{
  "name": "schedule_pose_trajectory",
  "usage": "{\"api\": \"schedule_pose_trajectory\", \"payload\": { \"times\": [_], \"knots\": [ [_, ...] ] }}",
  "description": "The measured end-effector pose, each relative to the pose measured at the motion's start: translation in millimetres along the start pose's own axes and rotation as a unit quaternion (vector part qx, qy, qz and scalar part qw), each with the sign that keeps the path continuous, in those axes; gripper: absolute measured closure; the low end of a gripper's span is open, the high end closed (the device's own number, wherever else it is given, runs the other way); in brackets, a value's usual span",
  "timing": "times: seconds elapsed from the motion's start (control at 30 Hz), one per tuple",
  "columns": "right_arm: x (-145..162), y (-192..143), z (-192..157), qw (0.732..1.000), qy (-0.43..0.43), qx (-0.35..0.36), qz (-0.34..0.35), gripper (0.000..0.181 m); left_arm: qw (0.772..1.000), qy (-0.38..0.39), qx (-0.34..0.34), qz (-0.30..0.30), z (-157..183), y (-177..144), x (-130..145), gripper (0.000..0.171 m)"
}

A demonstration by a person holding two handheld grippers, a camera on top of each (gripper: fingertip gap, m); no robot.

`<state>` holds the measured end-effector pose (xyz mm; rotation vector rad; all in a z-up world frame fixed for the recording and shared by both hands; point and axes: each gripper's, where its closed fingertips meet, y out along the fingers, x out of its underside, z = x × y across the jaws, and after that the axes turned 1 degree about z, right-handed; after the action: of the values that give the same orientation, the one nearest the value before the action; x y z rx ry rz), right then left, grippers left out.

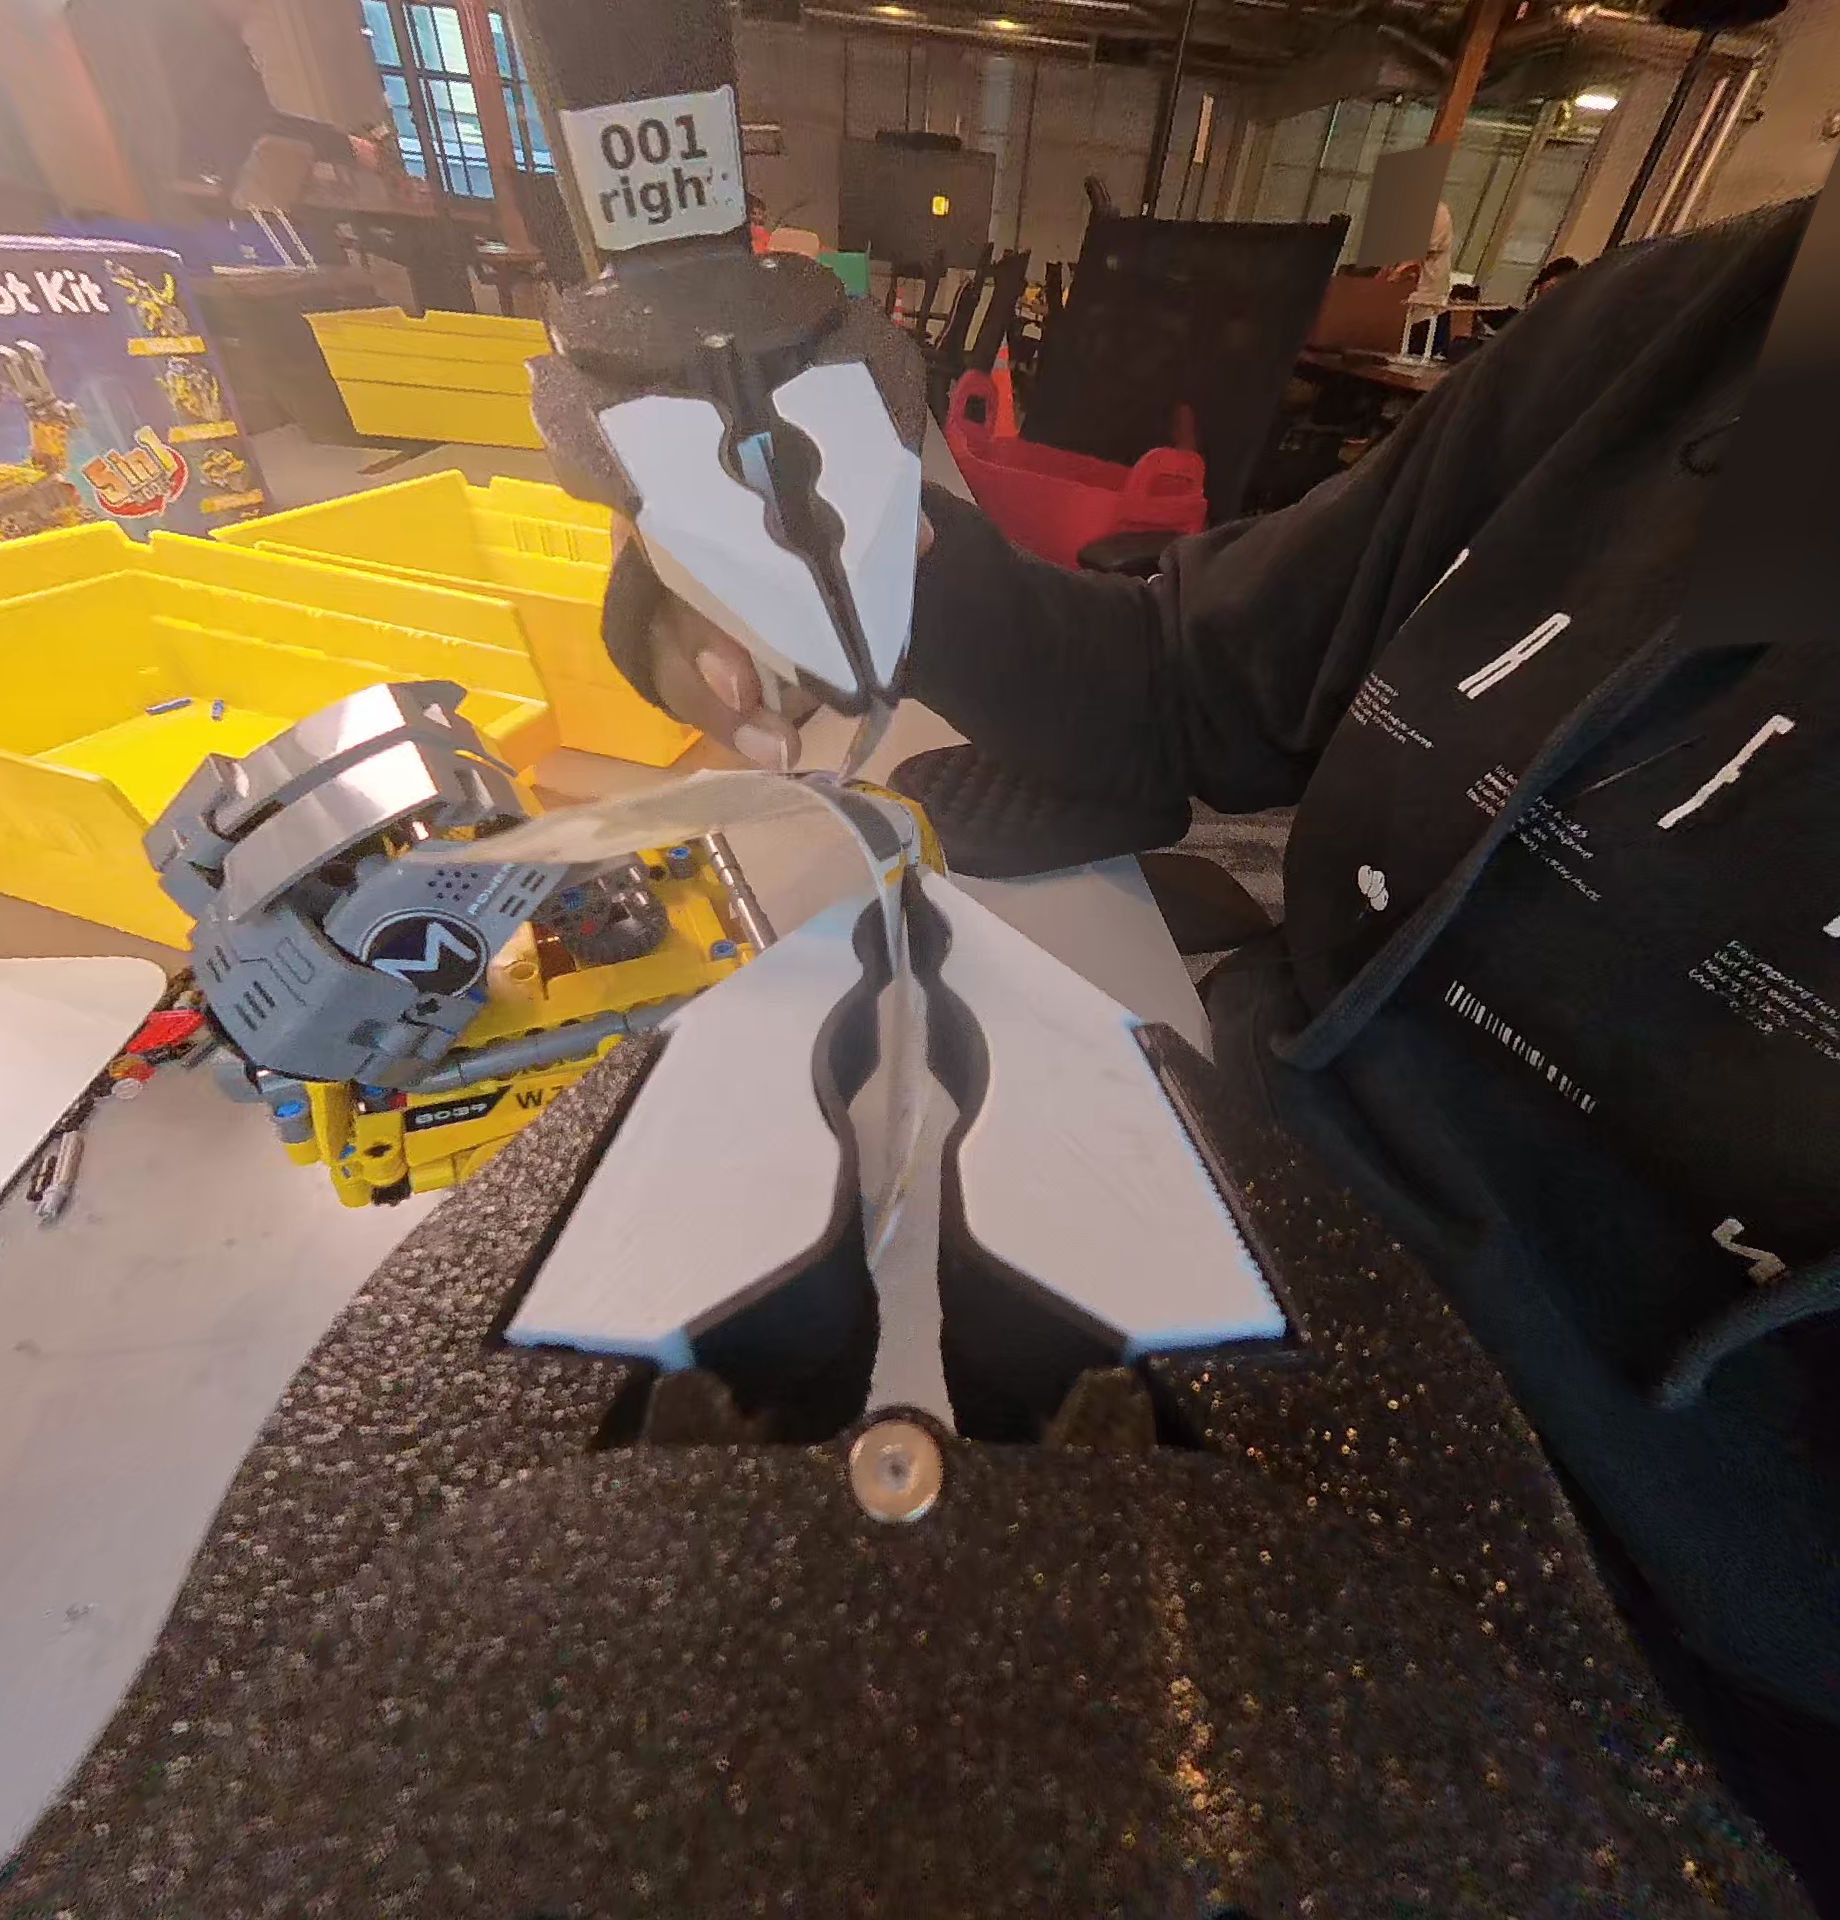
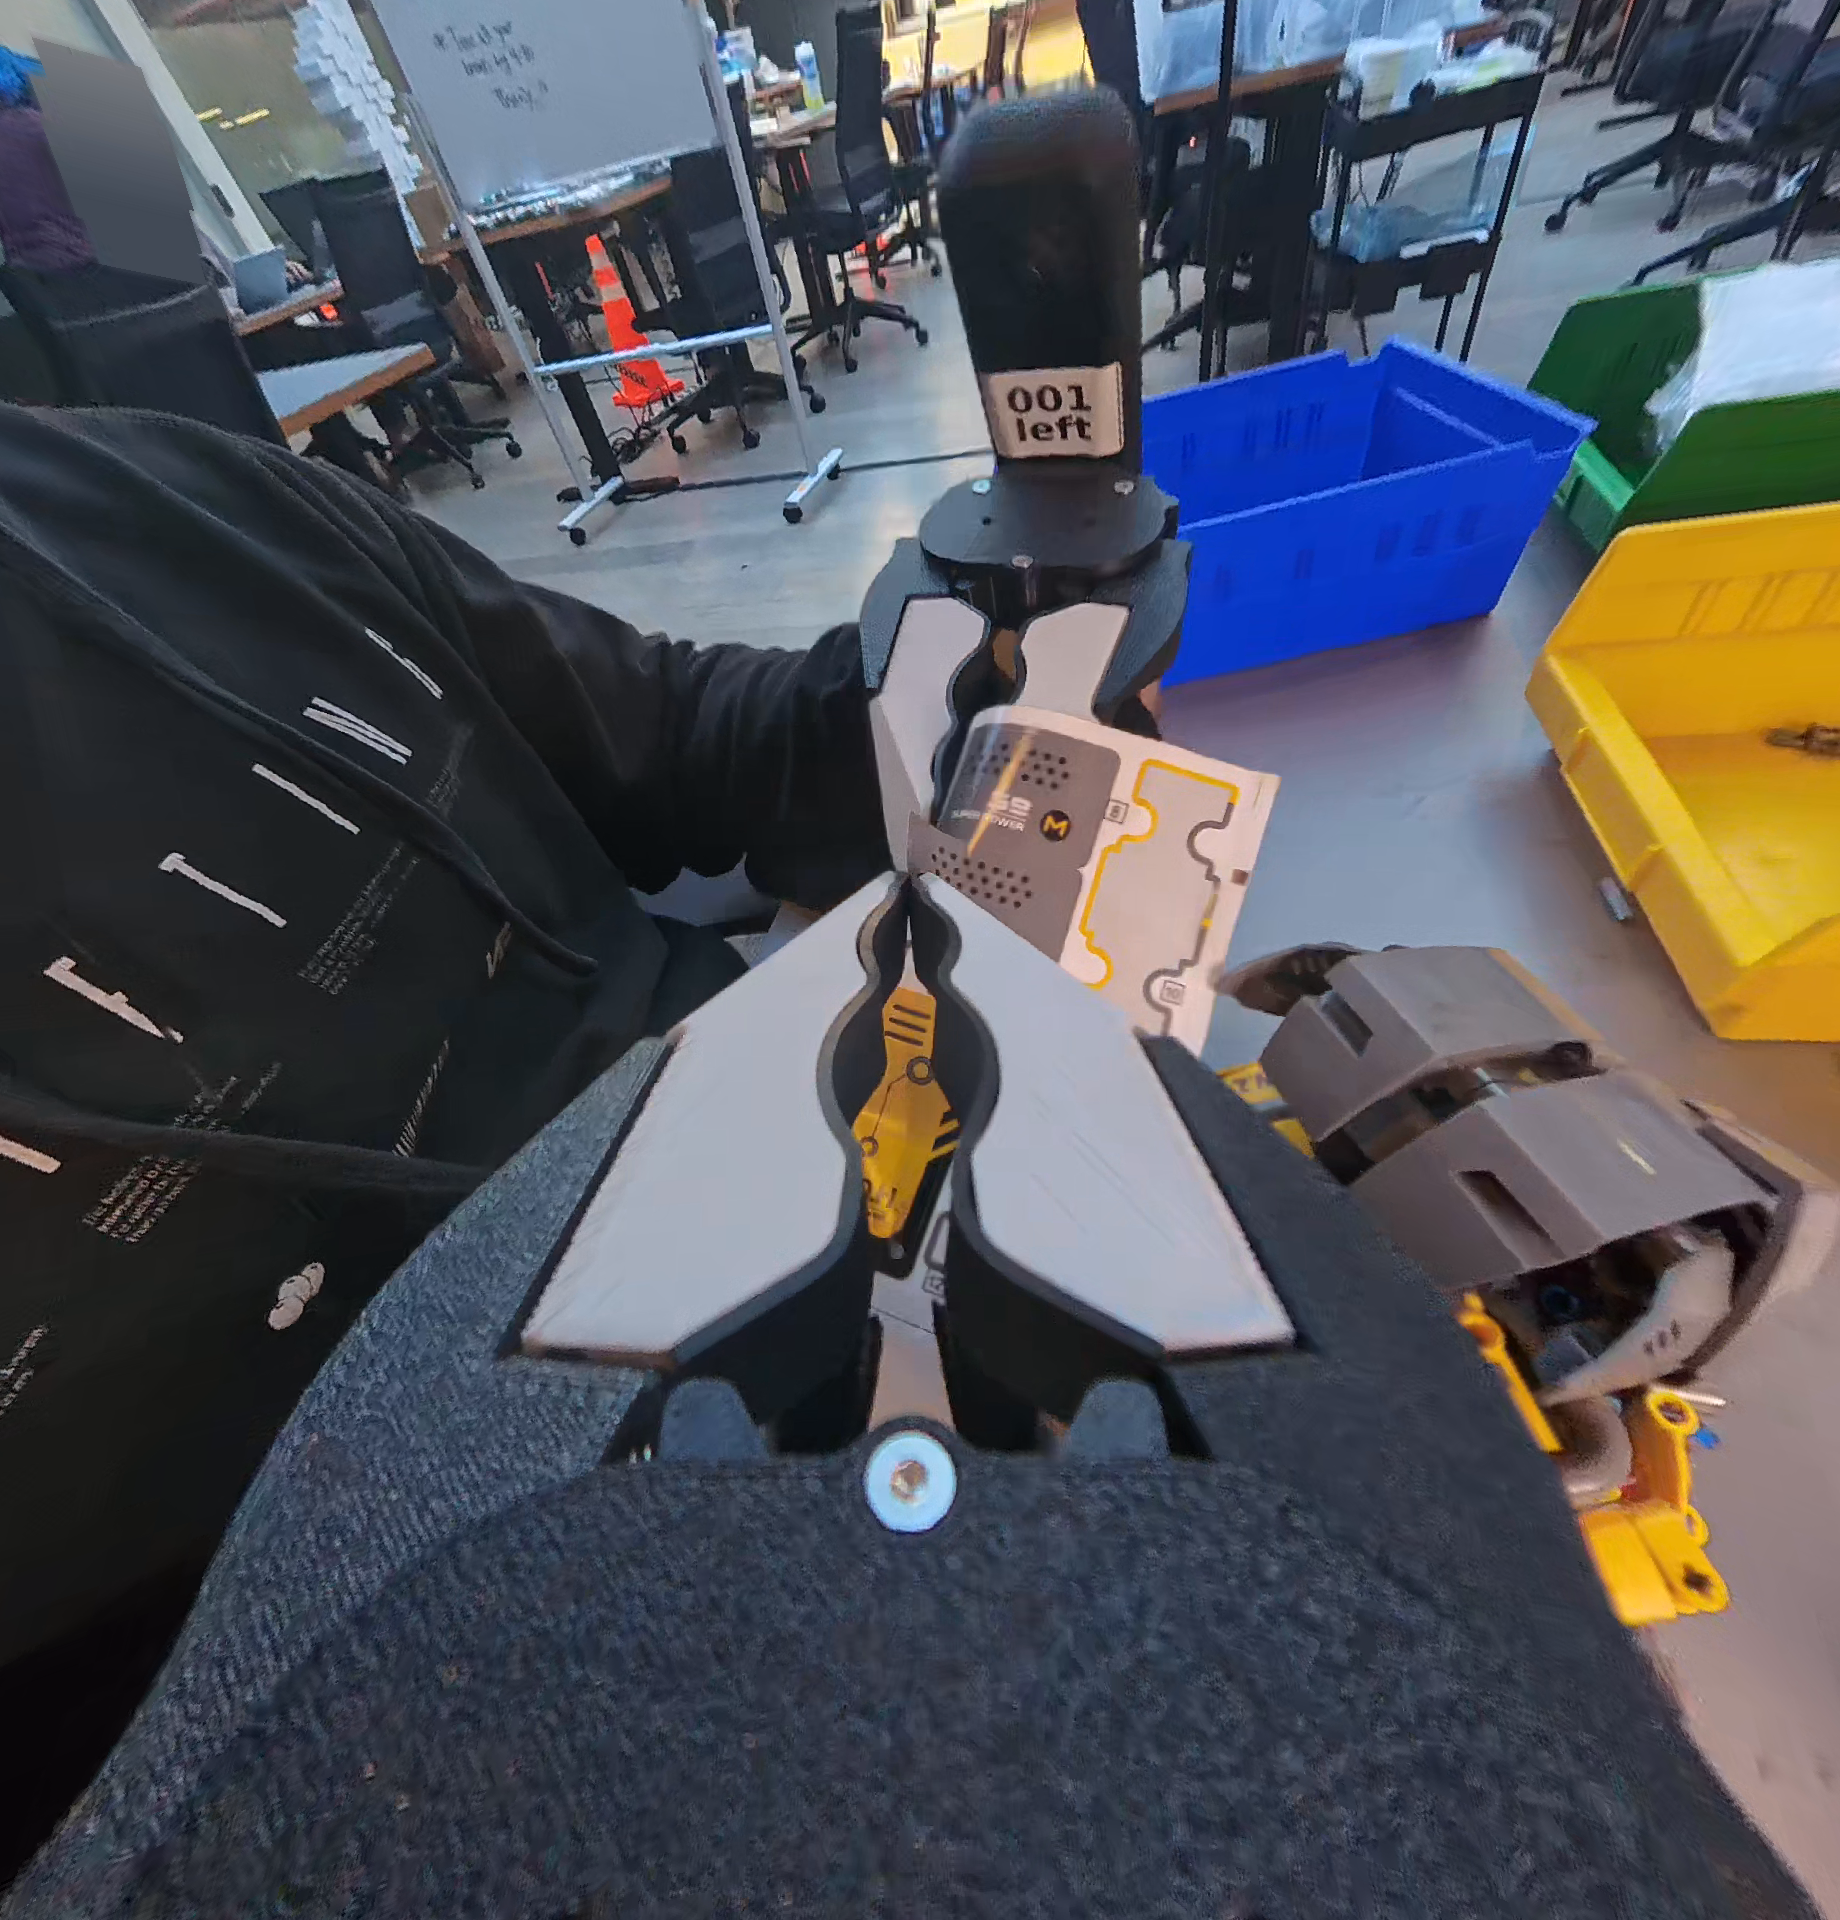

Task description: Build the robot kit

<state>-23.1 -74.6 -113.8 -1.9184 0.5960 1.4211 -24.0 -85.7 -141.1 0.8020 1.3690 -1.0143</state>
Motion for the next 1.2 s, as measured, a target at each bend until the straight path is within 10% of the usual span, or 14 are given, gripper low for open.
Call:
{"api": "schedule_pose_trajectory", "payload": {
  "times": [0.33,0.57,0.8,1.2],
  "knots": [
    [-59,-42,-5,0.989,-0.057,0.043,0.131,0.181,0.985,-0.120,-0.095,0.076,-46,-61,-14,0.171],
    [-59,-51,5,0.988,-0.040,0.061,0.134,0.181,0.902,-0.310,-0.292,0.072,-123,-134,50,0.171],
    [-53,-52,15,0.988,-0.033,0.075,0.127,0.181,0.834,-0.257,-0.487,-0.017,-154,-186,80,0.138],
    [-46,-52,23,0.989,-0.028,0.085,0.116,0.181,0.769,-0.182,-0.595,-0.148,-161,-214,100,0.090]
  ]
}}
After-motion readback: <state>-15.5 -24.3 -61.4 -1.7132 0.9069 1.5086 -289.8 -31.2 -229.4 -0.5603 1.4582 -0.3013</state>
